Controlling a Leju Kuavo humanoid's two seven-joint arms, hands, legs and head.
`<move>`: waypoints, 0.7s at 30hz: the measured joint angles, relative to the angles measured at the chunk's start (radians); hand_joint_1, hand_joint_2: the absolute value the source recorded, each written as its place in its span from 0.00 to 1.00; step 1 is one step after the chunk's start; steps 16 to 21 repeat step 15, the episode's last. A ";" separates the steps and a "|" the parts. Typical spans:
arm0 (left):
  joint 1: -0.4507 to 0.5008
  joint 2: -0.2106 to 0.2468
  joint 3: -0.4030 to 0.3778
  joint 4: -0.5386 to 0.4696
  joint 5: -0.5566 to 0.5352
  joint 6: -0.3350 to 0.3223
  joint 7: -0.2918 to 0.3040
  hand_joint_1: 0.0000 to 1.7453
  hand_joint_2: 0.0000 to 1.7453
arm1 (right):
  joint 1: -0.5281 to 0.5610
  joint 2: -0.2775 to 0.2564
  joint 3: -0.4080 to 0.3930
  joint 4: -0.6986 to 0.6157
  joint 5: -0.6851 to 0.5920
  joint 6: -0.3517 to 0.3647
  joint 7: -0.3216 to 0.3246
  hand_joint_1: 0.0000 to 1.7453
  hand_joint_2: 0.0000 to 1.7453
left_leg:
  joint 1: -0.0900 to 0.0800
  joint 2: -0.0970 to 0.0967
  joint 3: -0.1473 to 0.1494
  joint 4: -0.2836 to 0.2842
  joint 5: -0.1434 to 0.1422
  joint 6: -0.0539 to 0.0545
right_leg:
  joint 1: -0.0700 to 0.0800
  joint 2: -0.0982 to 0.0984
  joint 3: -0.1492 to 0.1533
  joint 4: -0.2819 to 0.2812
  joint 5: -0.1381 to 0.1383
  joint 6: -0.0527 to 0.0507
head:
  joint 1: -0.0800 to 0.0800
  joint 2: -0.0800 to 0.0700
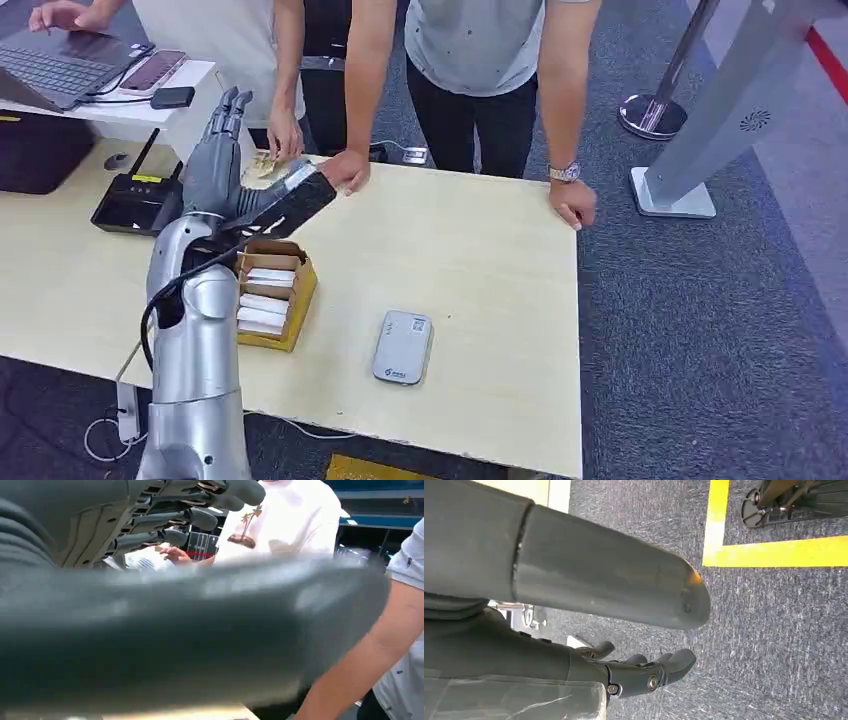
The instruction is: Pass the card to the sensor for recognition and then transmit it.
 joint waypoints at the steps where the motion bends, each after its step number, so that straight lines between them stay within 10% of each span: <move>1: 0.004 -0.003 0.000 -0.005 0.008 0.003 -0.004 0.00 0.00 | 0.000 0.000 -0.002 0.000 0.000 0.000 0.000 0.00 0.00 | 0.000 0.000 0.000 0.000 0.000 0.000 | 0.000 0.000 0.000 0.000 0.000 0.000 | 0.000 0.000; 3: 0.018 -0.008 -0.002 -0.022 0.042 0.009 -0.013 0.00 0.00 | 0.000 0.000 -0.005 0.000 0.000 -0.003 0.003 0.00 0.00 | 0.000 0.000 0.000 0.000 0.000 0.000 | 0.000 0.000 0.000 0.000 0.000 0.000 | 0.000 0.000; 4: 0.026 -0.013 -0.002 -0.032 0.071 0.009 -0.018 0.00 1.00 | 0.001 0.000 -0.007 0.000 0.000 -0.004 0.005 0.00 0.00 | 0.000 0.000 0.000 0.000 0.000 0.000 | 0.000 0.000 0.000 0.000 0.000 0.000 | 0.000 0.000; 11: 0.128 -0.061 -0.002 -0.096 0.449 -0.097 -0.048 0.00 1.00 | 0.001 0.000 -0.020 0.000 -0.012 -0.008 0.011 0.00 0.00 | 0.000 0.000 0.000 0.000 0.000 0.000 | 0.000 0.000 0.000 0.000 0.000 0.000 | 0.000 0.000; 15: 0.223 -0.069 -0.014 -0.093 0.864 -0.214 -0.018 0.00 1.00 | 0.002 0.000 -0.026 0.000 -0.018 -0.003 0.006 0.00 0.00 | -0.001 0.002 0.000 0.000 -0.001 0.000 | 0.000 0.001 0.000 -0.001 0.000 0.000 | -0.001 0.000; 21: 0.223 -0.069 -0.014 -0.093 0.864 -0.214 -0.018 0.00 1.00 | 0.002 0.000 -0.026 0.000 -0.018 -0.003 0.006 0.00 0.00 | -0.001 0.002 0.000 0.000 -0.001 0.000 | 0.000 0.001 0.000 -0.001 0.000 0.000 | -0.001 0.000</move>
